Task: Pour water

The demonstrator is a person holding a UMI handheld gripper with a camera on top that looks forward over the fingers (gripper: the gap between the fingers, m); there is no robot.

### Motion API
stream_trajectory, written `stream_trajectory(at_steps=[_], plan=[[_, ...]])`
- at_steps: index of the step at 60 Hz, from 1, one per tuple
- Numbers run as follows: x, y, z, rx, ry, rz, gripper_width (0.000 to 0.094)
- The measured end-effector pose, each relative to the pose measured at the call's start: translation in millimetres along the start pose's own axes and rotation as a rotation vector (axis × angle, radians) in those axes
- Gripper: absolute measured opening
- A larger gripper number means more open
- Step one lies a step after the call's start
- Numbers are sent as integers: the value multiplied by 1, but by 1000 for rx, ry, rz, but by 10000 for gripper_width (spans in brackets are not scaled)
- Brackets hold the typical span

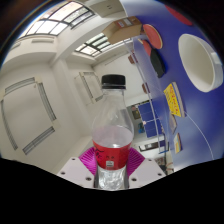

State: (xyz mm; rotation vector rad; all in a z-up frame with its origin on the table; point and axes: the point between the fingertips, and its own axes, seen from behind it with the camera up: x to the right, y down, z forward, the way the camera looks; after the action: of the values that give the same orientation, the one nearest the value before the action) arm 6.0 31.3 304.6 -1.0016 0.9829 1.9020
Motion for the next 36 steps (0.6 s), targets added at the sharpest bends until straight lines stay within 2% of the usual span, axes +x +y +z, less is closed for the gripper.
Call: stream_trajectory(at_steps=[7, 8, 16, 22, 28, 36], plan=[[14, -29, -29, 101, -55, 291, 339], [25, -39, -14, 108, -50, 301, 338], [43, -53, -26, 147, -40, 377, 338], [37, -38, -35, 112, -26, 366, 338], [24, -33, -12, 45, 2, 303, 338], [-24, -19, -2, -75, 71, -155, 339]])
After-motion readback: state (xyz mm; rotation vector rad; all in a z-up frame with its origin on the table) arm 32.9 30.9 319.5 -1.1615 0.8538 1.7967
